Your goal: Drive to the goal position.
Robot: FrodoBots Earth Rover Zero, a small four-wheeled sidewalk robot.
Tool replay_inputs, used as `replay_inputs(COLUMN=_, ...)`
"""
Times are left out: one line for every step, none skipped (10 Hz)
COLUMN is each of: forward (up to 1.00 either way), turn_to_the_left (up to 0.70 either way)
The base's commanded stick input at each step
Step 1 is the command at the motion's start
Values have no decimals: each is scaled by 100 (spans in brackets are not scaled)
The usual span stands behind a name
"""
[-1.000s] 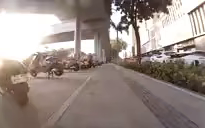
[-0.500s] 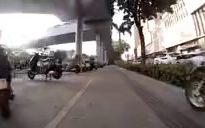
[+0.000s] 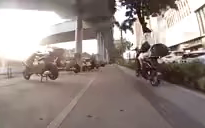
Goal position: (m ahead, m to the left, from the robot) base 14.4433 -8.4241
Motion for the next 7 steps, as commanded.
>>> replay_inputs(forward=70, turn_to_the_left=0)
replay_inputs(forward=70, turn_to_the_left=0)
replay_inputs(forward=70, turn_to_the_left=0)
replay_inputs(forward=70, turn_to_the_left=0)
replay_inputs(forward=70, turn_to_the_left=-4)
replay_inputs(forward=70, turn_to_the_left=-10)
replay_inputs(forward=70, turn_to_the_left=-11)
